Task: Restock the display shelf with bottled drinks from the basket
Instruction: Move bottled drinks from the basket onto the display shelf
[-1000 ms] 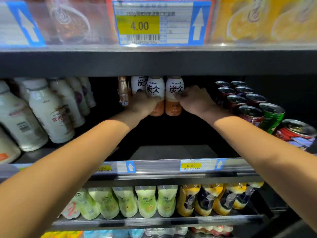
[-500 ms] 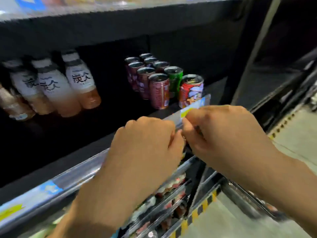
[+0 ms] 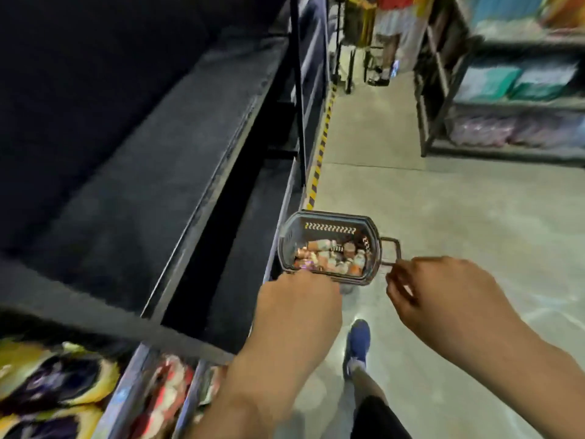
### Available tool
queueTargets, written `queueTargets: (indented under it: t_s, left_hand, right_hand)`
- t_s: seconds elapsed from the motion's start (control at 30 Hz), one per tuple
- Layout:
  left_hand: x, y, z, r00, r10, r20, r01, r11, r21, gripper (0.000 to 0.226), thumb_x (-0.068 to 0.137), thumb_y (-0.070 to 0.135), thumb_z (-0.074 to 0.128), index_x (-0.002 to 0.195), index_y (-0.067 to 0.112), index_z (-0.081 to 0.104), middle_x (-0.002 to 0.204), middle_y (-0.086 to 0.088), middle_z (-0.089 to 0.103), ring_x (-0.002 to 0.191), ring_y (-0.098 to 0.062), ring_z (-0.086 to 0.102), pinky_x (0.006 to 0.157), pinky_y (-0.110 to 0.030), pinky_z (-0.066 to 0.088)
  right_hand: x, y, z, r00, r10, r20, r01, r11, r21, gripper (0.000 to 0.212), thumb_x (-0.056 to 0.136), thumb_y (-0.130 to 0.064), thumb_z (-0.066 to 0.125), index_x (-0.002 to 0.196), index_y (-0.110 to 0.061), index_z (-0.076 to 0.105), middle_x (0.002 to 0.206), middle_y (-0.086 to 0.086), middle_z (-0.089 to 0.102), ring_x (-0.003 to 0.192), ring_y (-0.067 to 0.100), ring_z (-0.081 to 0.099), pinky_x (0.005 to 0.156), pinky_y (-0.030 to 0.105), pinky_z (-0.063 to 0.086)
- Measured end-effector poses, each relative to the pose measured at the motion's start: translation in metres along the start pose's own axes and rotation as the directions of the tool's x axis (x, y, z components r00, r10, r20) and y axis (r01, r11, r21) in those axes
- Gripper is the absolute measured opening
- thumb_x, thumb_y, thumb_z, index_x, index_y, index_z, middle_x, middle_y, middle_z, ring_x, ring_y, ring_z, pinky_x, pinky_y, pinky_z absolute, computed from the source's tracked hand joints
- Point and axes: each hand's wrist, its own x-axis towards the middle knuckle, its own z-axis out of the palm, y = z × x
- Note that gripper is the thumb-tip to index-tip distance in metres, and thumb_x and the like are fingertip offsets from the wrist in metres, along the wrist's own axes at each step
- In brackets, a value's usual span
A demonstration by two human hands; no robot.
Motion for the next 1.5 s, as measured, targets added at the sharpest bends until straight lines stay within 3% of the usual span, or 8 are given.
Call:
queueTargets:
  t_s: [0.13, 0.27, 0.37, 0.77, 0.93, 1.13, 1.27, 1.5]
  left_hand:
    - [0.118, 0.019, 0.054, 0.966, -0.045, 0.254, 0.025, 0.996, 0.081, 0.021, 0.098, 0.020, 0.042, 0.100, 0.019, 0.064, 0.104, -0.001, 0.066, 0.096, -0.027, 0.066, 0.066, -0.031, 0.033]
    - [0.231, 0.021, 0.094, 0.931, -0.074, 0.357, 0.067, 0.997, 0.031, 0.013, 0.076, 0.025, 0.074, 0.076, 0.013, 0.069, 0.078, -0.006, 0.067, 0.070, -0.030, 0.068, 0.061, -0.033, 0.047]
    - [0.304, 0.014, 0.134, 0.880, -0.102, 0.463, 0.138, 0.989, -0.044, 0.028, 0.097, 0.030, 0.044, 0.104, 0.013, 0.066, 0.112, -0.006, 0.067, 0.105, -0.029, 0.064, 0.083, -0.033, 0.047]
    - [0.520, -0.094, 0.460, 0.705, -0.202, 0.680, 0.314, 0.948, -0.044, 0.028, 0.095, 0.031, 0.046, 0.111, 0.016, 0.062, 0.115, -0.011, 0.064, 0.104, -0.030, 0.060, 0.083, -0.036, 0.047]
    - [0.544, -0.146, 0.651, 0.655, -0.267, 0.707, 0.432, 0.900, -0.059, 0.049, 0.092, 0.036, 0.058, 0.136, 0.019, 0.047, 0.138, -0.011, 0.049, 0.121, -0.035, 0.052, 0.096, -0.044, 0.044]
    - [0.557, -0.193, 0.822, 0.576, -0.403, 0.711, 0.594, 0.804, -0.026, 0.085, 0.082, 0.037, 0.073, 0.148, 0.015, 0.025, 0.145, -0.018, 0.036, 0.130, -0.039, 0.042, 0.107, -0.049, 0.037]
    - [0.580, -0.197, 0.874, 0.585, -0.463, 0.666, 0.622, 0.783, -0.002, 0.091, 0.079, 0.042, 0.074, 0.147, 0.013, 0.021, 0.143, -0.019, 0.035, 0.128, -0.038, 0.042, 0.099, -0.048, 0.042]
    - [0.594, -0.217, 0.890, 0.624, -0.447, 0.641, 0.612, 0.789, -0.045, 0.093, 0.069, 0.049, 0.082, 0.140, 0.019, 0.030, 0.136, -0.011, 0.049, 0.119, -0.034, 0.055, 0.091, -0.043, 0.046]
  right_hand:
    - [0.093, 0.054, 0.053, 0.982, 0.066, 0.175, -0.073, 0.997, 0.038, 0.029, 0.097, -0.041, 0.037, 0.094, -0.024, 0.060, 0.098, -0.004, 0.069, 0.092, 0.020, 0.067, 0.067, 0.029, 0.044]
    - [0.195, 0.095, 0.104, 0.956, 0.053, 0.287, -0.084, 0.992, 0.094, 0.024, 0.096, -0.035, 0.039, 0.088, -0.023, 0.058, 0.098, -0.001, 0.069, 0.092, 0.023, 0.066, 0.064, 0.028, 0.037]
    - [0.264, 0.110, 0.143, 0.938, -0.001, 0.346, -0.050, 0.989, 0.137, 0.024, 0.095, -0.029, 0.043, 0.099, -0.023, 0.066, 0.099, 0.001, 0.070, 0.093, 0.025, 0.067, 0.066, 0.030, 0.041]
    - [0.485, 0.076, 0.458, 0.775, 0.010, 0.632, -0.233, 0.934, 0.271, 0.031, 0.095, -0.038, 0.056, 0.112, -0.013, 0.063, 0.113, 0.009, 0.067, 0.105, 0.031, 0.063, 0.079, 0.034, 0.047]
    - [0.541, 0.015, 0.654, 0.622, 0.027, 0.783, -0.410, 0.863, 0.296, 0.051, 0.086, -0.026, 0.069, 0.132, -0.012, 0.050, 0.134, 0.012, 0.055, 0.125, 0.031, 0.051, 0.101, 0.042, 0.046]
    - [0.586, -0.045, 0.822, 0.610, 0.070, 0.789, -0.589, 0.707, 0.392, 0.055, 0.091, -0.035, 0.061, 0.138, -0.015, 0.040, 0.133, 0.012, 0.054, 0.119, 0.030, 0.053, 0.103, 0.047, 0.045]
    - [0.599, -0.059, 0.895, 0.564, 0.179, 0.806, -0.711, 0.601, 0.365, 0.064, 0.089, -0.044, 0.063, 0.138, -0.010, 0.040, 0.137, 0.013, 0.048, 0.120, 0.031, 0.053, 0.101, 0.044, 0.045]
    - [0.588, -0.049, 0.923, 0.667, 0.202, 0.717, -0.661, 0.604, 0.445, 0.076, 0.077, -0.043, 0.077, 0.140, -0.015, 0.043, 0.140, 0.010, 0.042, 0.125, 0.029, 0.046, 0.108, 0.042, 0.040]
